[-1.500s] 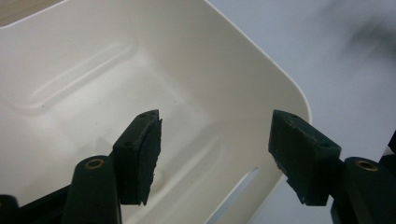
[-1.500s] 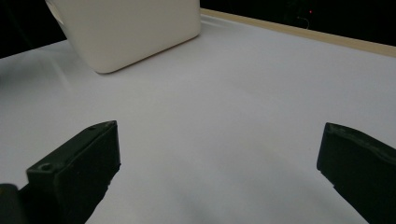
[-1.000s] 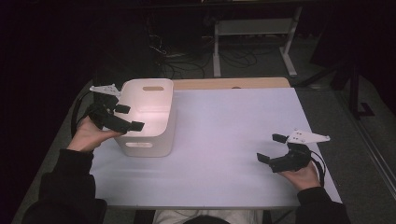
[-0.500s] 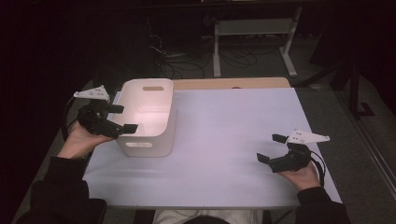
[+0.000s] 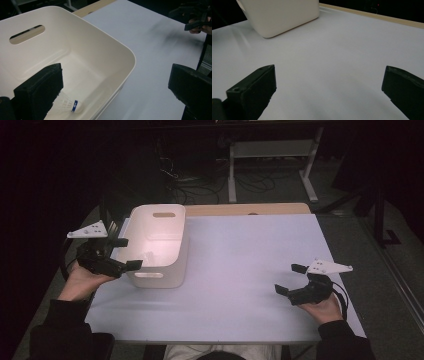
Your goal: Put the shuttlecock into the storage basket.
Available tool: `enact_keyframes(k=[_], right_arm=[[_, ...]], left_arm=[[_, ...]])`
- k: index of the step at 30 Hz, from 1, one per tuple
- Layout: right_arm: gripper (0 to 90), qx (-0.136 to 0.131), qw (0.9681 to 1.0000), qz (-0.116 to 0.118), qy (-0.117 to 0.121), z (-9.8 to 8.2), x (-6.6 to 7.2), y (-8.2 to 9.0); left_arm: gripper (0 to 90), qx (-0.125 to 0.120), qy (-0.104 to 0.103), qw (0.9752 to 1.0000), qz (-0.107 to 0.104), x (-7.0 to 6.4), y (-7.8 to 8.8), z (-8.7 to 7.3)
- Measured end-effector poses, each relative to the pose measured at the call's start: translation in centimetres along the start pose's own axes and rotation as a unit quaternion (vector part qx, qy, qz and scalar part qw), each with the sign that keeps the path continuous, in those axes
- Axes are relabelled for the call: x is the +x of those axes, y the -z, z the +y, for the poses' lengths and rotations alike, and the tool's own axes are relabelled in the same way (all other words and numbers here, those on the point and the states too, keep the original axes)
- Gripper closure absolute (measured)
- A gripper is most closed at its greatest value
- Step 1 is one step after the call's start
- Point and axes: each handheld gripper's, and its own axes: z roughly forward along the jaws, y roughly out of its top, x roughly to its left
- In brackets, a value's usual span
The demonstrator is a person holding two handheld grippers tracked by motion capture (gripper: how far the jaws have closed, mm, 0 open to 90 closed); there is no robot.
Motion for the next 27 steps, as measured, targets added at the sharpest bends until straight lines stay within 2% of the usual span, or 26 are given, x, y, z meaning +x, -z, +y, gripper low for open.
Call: enact_keyframes(k=[2,12,17,27], right_arm=[[0.0,0.001,1.0000,0.000,0.001,0.0,0.0,0.0],[0.0,0.002,1.0000,0.001,0.001,0.0,0.0,-0.1],[0.0,0.003,1.0000,0.001,0.002,0.0,0.0,-0.1],[0.0,0.003,1.0000,0.002,0.001,0.0,0.1,-0.1]], left_arm=[[0.0,-0.011,0.002,0.9999,0.000,-0.2,0.1,-0.5],[0.0,-0.029,-0.012,0.9995,-0.007,-1.3,-0.6,-2.4],[0.0,-0.040,-0.008,0.9991,-0.016,-1.4,-1.1,-3.4],[0.0,-0.066,-0.021,0.9973,-0.024,-2.0,-1.0,-4.7]])
